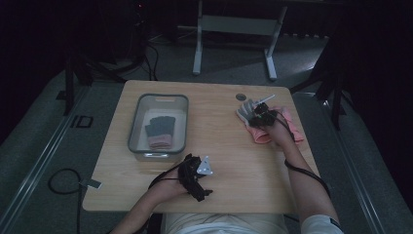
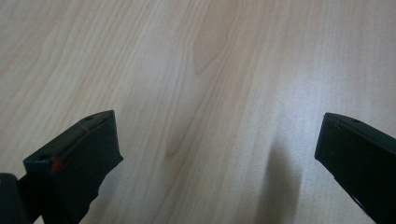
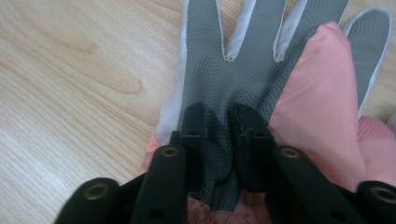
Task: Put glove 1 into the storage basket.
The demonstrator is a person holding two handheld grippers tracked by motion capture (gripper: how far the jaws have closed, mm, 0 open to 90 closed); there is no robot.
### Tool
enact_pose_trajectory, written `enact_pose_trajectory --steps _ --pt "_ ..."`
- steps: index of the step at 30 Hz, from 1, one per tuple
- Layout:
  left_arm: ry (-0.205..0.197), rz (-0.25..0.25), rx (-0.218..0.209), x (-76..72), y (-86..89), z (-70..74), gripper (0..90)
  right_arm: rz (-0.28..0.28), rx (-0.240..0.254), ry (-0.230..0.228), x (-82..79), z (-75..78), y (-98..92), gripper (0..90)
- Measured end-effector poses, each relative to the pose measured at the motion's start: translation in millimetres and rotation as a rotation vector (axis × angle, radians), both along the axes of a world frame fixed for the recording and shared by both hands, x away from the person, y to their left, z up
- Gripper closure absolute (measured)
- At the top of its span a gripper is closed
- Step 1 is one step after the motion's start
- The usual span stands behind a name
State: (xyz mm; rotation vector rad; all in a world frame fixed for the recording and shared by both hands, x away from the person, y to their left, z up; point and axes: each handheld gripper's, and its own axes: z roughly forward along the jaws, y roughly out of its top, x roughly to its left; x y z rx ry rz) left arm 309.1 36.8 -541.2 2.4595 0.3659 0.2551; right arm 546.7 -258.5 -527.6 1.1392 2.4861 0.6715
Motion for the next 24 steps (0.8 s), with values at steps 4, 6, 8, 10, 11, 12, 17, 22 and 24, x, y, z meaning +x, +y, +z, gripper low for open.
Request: enact_pose_trajectory --steps 4,6,8,10,11,12,17,22,24 --pt "0.009 -0.007 0.005 -0.1 0.6 -2.8 0.0 -0.047 0.020 0.002 -1.7 0.0 0.6 82.8" --pt "0.001 -0.002 0.009 -0.5 1.3 -4.2 0.0 -0.065 0.026 -0.007 -4.1 0.5 1.7 84.8" --pt "0.003 0.003 -0.002 -0.5 2.2 -4.9 0.0 -0.073 0.019 -0.023 -7.2 3.4 3.8 86.8" --pt "0.017 0.003 -0.025 -0.2 3.5 -5.6 0.0 -0.086 0.049 -0.032 -12.4 11.0 5.6 87.7" --pt "0.025 0.005 -0.032 0.1 4.2 -6.0 0.0 -0.085 0.060 -0.038 -14.9 13.7 6.6 87.9" --pt "0.026 0.006 -0.031 -0.1 4.2 -6.7 0.0 -0.083 0.071 -0.046 -18.9 17.5 8.0 88.0" --pt "0.017 -0.002 -0.003 -2.7 2.6 -10.4 0.0 -0.087 0.121 -0.091 -46.9 43.0 17.0 88.2" --pt "0.026 -0.007 -0.019 -3.1 1.6 -14.0 0.0 -0.115 0.163 -0.173 -90.6 72.6 30.7 88.2" --pt "0.023 -0.010 -0.014 -3.2 1.4 -14.6 0.0 -0.139 0.190 -0.198 -111.2 81.4 36.9 88.2"
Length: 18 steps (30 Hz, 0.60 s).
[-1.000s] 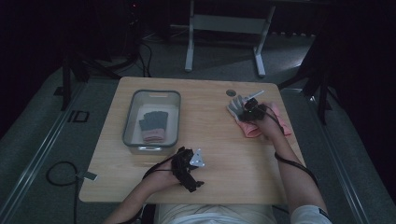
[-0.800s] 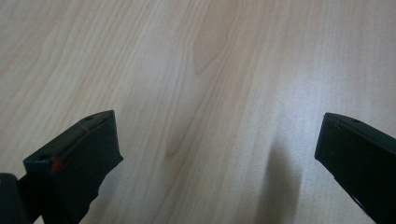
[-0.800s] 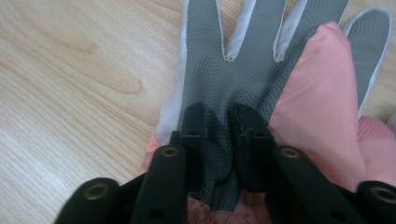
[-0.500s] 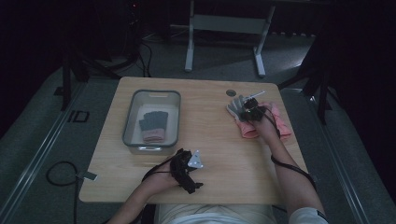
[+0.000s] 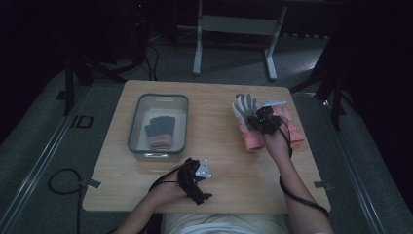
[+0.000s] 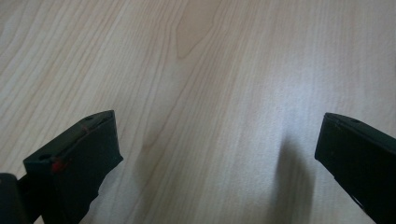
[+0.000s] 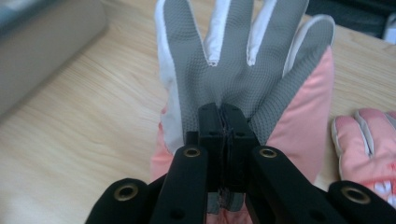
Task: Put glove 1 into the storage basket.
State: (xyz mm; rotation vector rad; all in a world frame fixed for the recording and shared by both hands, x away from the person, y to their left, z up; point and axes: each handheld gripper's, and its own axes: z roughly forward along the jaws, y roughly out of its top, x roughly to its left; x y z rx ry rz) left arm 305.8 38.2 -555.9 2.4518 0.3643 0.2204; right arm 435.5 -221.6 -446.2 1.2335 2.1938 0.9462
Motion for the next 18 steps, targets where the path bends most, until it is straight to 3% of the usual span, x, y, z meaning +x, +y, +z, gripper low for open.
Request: enact_pose_trajectory --steps 4,7,9,12,18 --pt "-0.010 -0.005 -0.009 -1.2 -0.3 1.0 0.0 -0.036 0.061 -0.027 -31.5 11.3 9.3 88.2" --pt "-0.015 -0.001 -0.021 -1.8 -0.6 2.1 0.0 -0.047 0.070 -0.022 -45.7 9.2 18.0 88.1" --pt "-0.021 -0.002 -0.023 -1.9 -1.0 2.4 0.0 -0.050 0.090 -0.007 -47.5 6.8 18.9 88.1" --pt "-0.027 -0.015 -0.008 -2.8 -3.0 2.4 0.0 -0.084 0.126 0.039 -46.1 -9.2 23.0 88.2" --pt "-0.030 -0.017 0.000 -3.8 -6.0 -0.3 0.0 -0.121 0.089 0.085 -36.3 -35.8 32.9 88.1"
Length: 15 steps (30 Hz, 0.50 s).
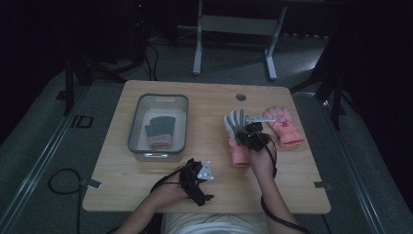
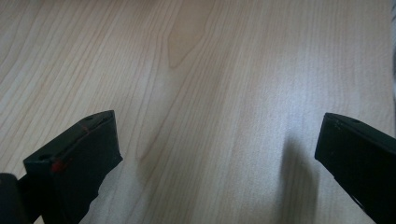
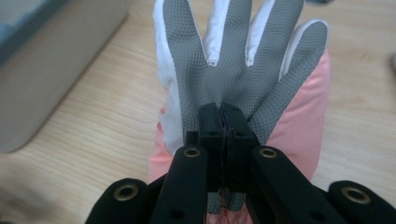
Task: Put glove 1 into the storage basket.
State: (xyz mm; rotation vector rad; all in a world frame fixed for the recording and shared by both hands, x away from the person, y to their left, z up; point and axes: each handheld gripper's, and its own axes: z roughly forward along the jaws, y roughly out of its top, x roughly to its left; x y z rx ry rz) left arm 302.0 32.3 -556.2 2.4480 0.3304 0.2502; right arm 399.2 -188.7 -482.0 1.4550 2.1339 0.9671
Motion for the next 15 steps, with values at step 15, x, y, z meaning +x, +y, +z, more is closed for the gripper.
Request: enact_pose_trajectory --steps 15 --pt "-0.005 -0.006 -0.003 0.6 1.9 0.2 0.0 -0.042 0.032 0.095 26.3 -53.1 20.7 85.1"
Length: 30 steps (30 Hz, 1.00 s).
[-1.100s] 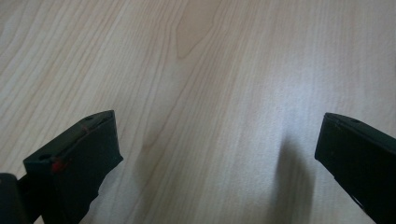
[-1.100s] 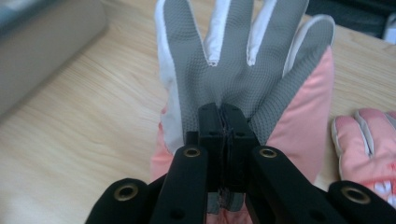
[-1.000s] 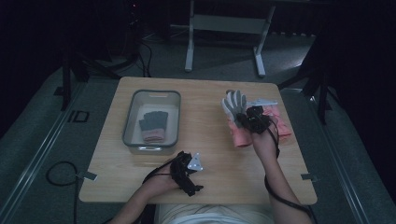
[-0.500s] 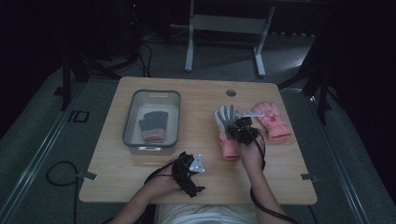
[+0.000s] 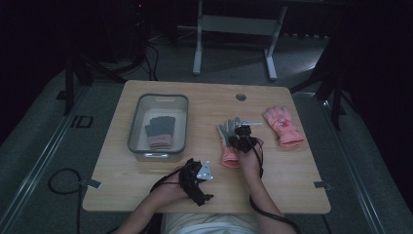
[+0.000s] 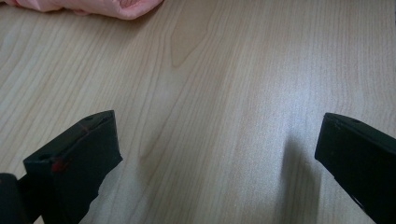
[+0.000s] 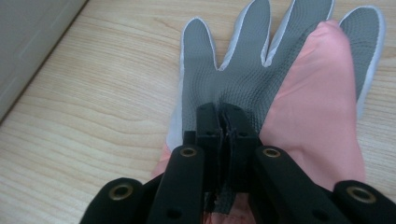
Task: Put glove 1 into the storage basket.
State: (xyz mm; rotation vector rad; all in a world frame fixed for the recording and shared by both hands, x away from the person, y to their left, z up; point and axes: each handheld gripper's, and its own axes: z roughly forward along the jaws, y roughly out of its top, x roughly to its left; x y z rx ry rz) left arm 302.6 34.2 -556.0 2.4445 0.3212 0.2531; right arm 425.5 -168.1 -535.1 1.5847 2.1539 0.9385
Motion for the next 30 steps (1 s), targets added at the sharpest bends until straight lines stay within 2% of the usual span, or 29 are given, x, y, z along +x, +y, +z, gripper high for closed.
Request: enact_pose_trajectory --steps 5,9,11,14,15,17,21,22,23,24,25,26,27,28,30 --pt "-0.011 -0.002 0.010 -1.2 -1.8 0.1 0.0 -0.005 0.003 0.005 0.7 0.7 0.7 80.7" --pt "-0.009 -0.003 0.006 -1.4 -1.4 0.6 0.0 0.007 0.013 -0.022 -2.8 10.5 0.0 74.5" --pt "-0.004 0.003 0.001 -0.7 0.4 0.1 0.0 0.027 0.049 -0.063 -7.2 27.4 -6.5 72.5" --pt "0.003 0.006 0.003 -0.6 1.7 -0.8 0.0 0.044 0.069 -0.120 -11.4 46.9 -22.0 71.3" --pt "0.004 0.014 -0.008 -1.2 1.4 -1.6 0.0 0.062 0.060 -0.148 -12.2 52.5 -28.6 70.1" --pt "0.009 0.006 -0.001 -1.0 0.9 -1.9 0.0 0.072 0.034 -0.189 -11.9 60.7 -45.1 70.2" --pt "0.008 -0.001 0.004 -1.2 -0.9 -2.2 0.0 0.086 -0.018 -0.231 -5.5 66.3 -85.8 69.8" --pt "0.006 0.003 0.006 -1.4 -1.6 -2.9 0.0 0.082 -0.036 -0.234 -3.7 66.3 -95.6 69.9" --pt "0.006 0.003 0.006 -1.4 -1.6 -2.9 0.0 0.082 -0.036 -0.234 -3.7 66.3 -95.6 69.9" --pt "-0.006 0.005 0.021 -2.7 -3.3 -3.3 0.0 0.084 -0.059 -0.246 0.4 65.2 -114.0 69.7" --pt "-0.006 0.002 0.022 -3.0 -3.8 -3.0 0.0 0.082 -0.068 -0.251 2.2 64.1 -121.8 69.3" --pt "-0.006 0.002 0.022 -3.0 -3.8 -3.0 0.0 0.082 -0.068 -0.251 2.2 64.1 -121.8 69.3" --pt "-0.001 0.004 0.002 -3.9 -4.3 -2.7 0.0 0.081 -0.096 -0.253 6.4 61.3 -135.4 68.9" --pt "-0.001 0.004 0.002 -3.9 -4.3 -2.7 0.0 0.083 -0.113 -0.252 8.9 59.8 -141.5 68.0" --pt "-0.004 -0.009 0.021 -4.7 -5.8 -4.1 0.0 0.071 -0.133 -0.245 14.3 57.3 -152.7 67.7"
